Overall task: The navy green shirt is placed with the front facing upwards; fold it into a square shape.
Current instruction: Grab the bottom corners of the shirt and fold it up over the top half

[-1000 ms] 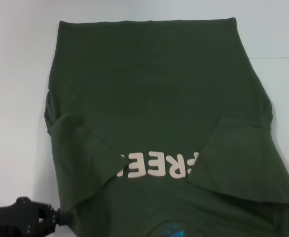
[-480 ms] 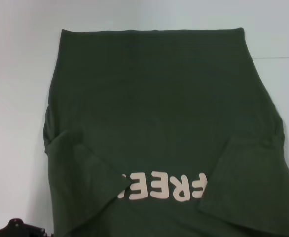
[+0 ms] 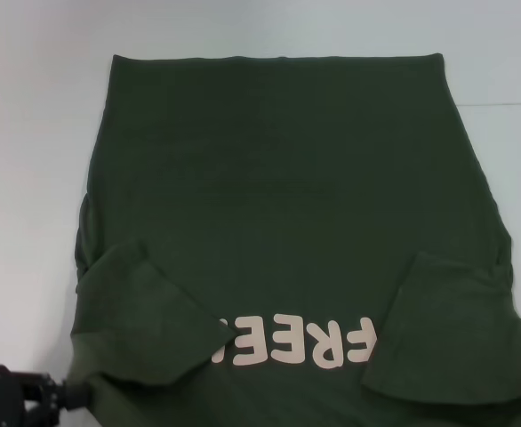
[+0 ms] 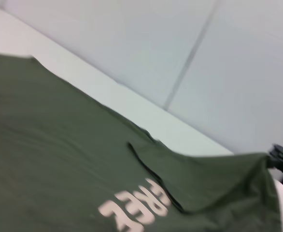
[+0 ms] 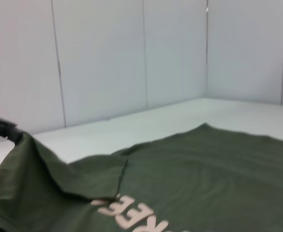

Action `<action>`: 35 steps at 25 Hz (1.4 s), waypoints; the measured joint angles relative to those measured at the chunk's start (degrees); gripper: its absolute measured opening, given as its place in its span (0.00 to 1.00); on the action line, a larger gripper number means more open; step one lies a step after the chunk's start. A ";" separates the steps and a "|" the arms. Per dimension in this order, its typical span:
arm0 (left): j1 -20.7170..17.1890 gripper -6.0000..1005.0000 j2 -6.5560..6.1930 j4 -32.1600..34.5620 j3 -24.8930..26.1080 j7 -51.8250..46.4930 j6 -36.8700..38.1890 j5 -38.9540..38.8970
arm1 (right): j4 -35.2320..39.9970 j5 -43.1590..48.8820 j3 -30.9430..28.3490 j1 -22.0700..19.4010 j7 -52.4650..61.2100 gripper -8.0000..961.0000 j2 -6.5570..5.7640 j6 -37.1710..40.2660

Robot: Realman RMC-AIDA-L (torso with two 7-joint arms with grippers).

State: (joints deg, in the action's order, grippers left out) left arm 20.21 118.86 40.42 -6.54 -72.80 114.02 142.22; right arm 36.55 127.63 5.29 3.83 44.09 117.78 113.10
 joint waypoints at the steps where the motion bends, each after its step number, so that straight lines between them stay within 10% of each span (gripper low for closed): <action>1: -0.02 0.09 -0.09 -0.18 1.25 0.01 -0.01 -0.06 | -0.10 -0.04 -0.74 0.51 0.25 0.04 0.00 0.23; 35: 0.44 0.11 -0.46 -8.05 7.73 1.14 -10.44 -14.55 | -4.70 -9.27 -11.99 9.54 10.78 0.04 0.26 -7.13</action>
State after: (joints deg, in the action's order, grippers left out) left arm 20.65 118.41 32.37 1.20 -71.67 103.58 127.67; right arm 31.85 118.36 -6.71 13.37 54.87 118.04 105.96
